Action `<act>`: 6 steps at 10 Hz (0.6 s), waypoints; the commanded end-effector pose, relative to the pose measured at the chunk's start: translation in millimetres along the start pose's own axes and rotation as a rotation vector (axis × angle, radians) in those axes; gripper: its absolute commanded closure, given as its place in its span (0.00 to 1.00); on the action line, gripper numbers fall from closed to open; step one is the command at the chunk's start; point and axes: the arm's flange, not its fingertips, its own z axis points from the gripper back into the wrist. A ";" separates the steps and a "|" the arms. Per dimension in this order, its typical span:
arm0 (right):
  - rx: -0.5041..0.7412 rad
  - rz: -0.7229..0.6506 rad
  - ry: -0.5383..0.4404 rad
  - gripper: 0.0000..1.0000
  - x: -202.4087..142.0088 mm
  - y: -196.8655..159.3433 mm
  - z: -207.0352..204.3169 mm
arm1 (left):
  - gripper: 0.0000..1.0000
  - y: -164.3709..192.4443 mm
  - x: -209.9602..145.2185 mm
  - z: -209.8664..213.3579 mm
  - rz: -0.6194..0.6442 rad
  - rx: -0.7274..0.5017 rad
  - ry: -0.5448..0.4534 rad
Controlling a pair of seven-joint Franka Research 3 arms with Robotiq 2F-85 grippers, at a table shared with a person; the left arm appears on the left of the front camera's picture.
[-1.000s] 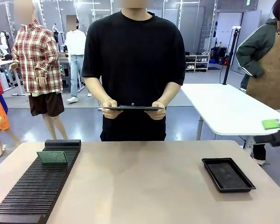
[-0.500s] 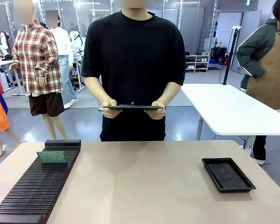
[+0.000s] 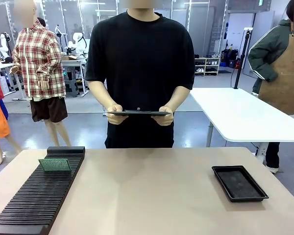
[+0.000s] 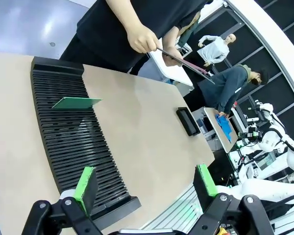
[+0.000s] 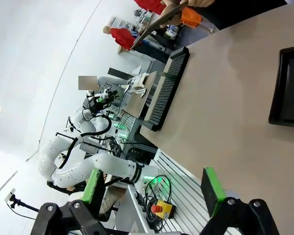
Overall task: Inspect the PCB.
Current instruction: Pick up the Blank PCB and present it to the human.
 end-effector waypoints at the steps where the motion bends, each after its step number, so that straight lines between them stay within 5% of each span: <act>1: 0.010 -0.008 -0.018 0.00 -2.1 -0.8 5.5 | 0.00 0.7 -0.5 1.2 -0.008 -0.019 -0.004; 6: 0.010 -0.008 -0.018 0.00 -2.1 -0.8 5.5 | 0.00 0.7 -0.5 1.2 -0.008 -0.019 -0.004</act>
